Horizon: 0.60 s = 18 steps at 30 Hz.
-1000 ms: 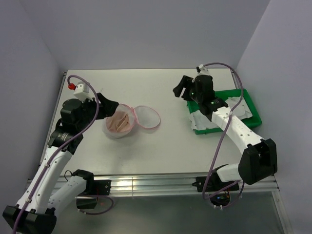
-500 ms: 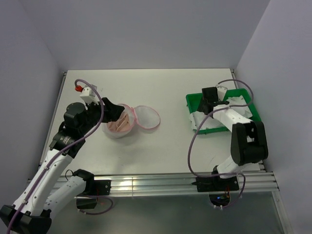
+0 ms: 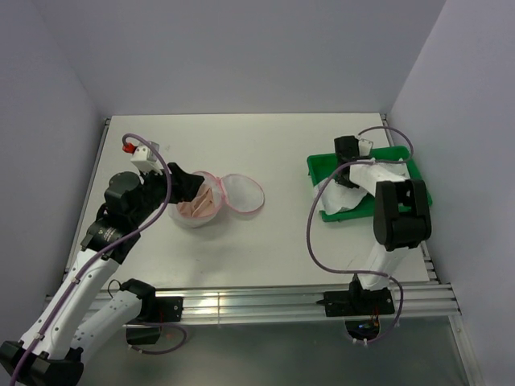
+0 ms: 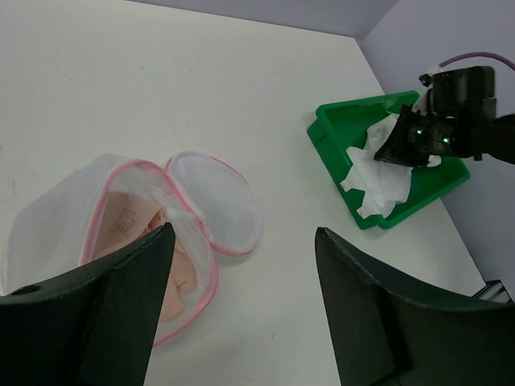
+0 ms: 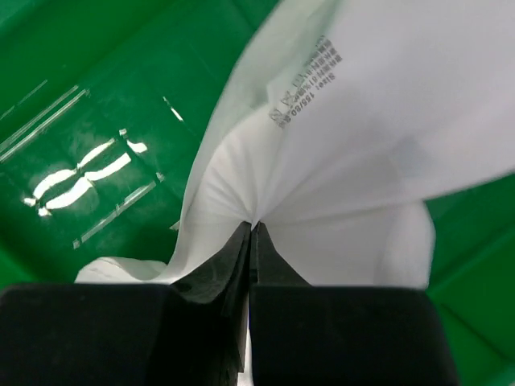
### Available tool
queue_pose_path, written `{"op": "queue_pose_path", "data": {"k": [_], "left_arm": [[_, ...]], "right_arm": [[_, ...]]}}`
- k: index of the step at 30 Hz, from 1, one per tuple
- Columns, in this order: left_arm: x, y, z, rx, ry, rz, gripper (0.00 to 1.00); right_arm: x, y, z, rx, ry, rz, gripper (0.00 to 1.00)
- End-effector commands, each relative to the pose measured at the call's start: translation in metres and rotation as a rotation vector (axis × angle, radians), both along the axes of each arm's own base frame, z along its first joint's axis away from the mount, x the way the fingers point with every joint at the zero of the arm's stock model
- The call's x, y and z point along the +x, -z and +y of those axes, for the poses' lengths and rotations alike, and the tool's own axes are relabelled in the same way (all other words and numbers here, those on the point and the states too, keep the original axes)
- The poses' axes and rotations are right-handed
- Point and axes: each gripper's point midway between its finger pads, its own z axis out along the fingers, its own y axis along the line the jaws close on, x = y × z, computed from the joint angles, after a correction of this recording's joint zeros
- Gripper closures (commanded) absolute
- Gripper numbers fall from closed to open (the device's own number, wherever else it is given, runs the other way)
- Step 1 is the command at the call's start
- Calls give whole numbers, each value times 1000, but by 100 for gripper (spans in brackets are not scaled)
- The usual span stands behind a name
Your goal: Place the bra in the laundry bag and zip it closed
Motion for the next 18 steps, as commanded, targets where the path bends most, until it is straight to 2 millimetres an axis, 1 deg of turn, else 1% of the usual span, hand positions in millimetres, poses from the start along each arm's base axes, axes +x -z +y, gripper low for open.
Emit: {"op": "queue_pose_path", "data": {"k": [1,2,3,4,5,6,7,8,9,10,12,13,14,15,16,17,18], "left_arm": [[2,-7,1,6,-4,-42,23],[2,-6,1,9,-6,-40,23],[3,-6,2,10,-9,-42,23],[3,-6,3,11,-14,-41,23],[3,-6,3,12,-15,-44,23],[3,-6,4,14,-22,-44,23],[3,-6,5,16,-25,-47,23],[3,-6,5,18,-28,-48,23],[3,-6,7,18,-34,-50,23],[3,-5,7,20,-35,-49,23],[3,-5,8,20,-37,-50,23],[3,-5,8,20,-37,-50,23],[3,-7,7,17,-35,-54,24],[3,-5,7,18,-35,-50,23],[3,-6,7,18,-35,-51,23],[3,-5,7,19,-37,-50,24],[3,-4,8,22,-41,-48,23]], "right_arm": [[13,-91,-6,12,52,-339,100],[5,-96,-3,20,45,-372,100],[3,-113,0,29,35,-433,100],[-4,-146,5,43,19,-550,100],[-8,-165,15,62,-12,-612,100],[-13,-181,22,78,-33,-669,100],[-25,-214,29,99,-65,-775,100],[-31,-231,44,120,-109,-824,100],[-37,-248,51,132,-137,-870,100],[-48,-278,61,155,-191,-941,100],[-56,-304,82,223,-281,-991,100],[-58,-327,92,264,-331,-1034,100],[-60,-337,116,332,-451,-1035,100],[-60,-346,126,362,-502,-1042,100],[-53,-360,138,389,-553,-1051,100],[-54,-365,156,431,-653,-1038,100],[-49,-368,162,439,-679,-1028,100]]}}
